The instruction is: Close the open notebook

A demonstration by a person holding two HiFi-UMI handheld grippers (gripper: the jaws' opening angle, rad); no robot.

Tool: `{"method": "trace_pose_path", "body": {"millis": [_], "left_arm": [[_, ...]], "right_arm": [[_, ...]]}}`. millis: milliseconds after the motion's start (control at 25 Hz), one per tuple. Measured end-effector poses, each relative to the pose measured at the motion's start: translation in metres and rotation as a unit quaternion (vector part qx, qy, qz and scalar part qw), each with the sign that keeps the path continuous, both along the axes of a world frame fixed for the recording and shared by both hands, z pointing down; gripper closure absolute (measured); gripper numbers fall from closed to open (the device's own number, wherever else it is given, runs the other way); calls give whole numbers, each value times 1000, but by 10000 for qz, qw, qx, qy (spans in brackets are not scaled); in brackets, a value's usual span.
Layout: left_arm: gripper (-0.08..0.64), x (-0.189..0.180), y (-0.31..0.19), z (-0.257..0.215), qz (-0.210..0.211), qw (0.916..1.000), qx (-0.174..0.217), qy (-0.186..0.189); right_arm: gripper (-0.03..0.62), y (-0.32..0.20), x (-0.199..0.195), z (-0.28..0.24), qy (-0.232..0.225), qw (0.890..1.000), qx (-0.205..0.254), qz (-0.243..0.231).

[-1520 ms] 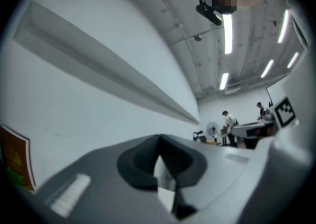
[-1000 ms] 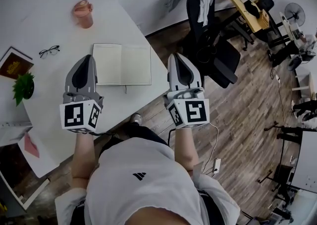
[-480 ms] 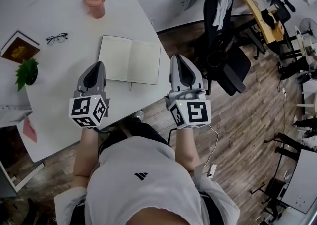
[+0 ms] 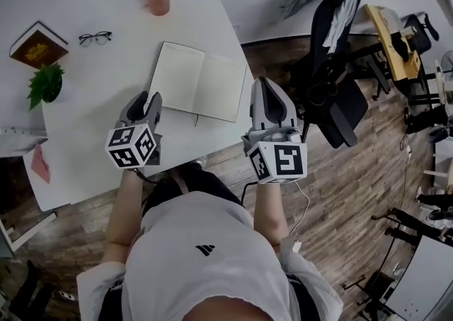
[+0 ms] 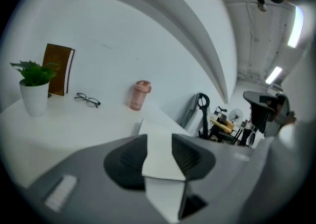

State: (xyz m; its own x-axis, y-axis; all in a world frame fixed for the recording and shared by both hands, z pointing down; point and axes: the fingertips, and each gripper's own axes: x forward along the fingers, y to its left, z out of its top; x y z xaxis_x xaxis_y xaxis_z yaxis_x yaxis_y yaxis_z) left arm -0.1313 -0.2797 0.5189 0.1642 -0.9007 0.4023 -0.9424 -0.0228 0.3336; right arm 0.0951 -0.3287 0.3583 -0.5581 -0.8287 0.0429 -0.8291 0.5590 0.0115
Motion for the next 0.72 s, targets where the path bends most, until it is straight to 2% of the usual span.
{"method": "trace_pose_path", "body": {"millis": [320,520,720], "left_arm": [[335,-16,0,46,-314,9974,-482,428],[321,-21,2,71,-474,9927,-726,842],[312,-22,0,80,-502,9900,-827,1026]], "right_arm": [[598,-3,-3,9,158,9998,-78,-94],[598,-5,-4,13,208,9997,-120,-88],[598,-8,-5,15,235,9996,-141,-104]]}}
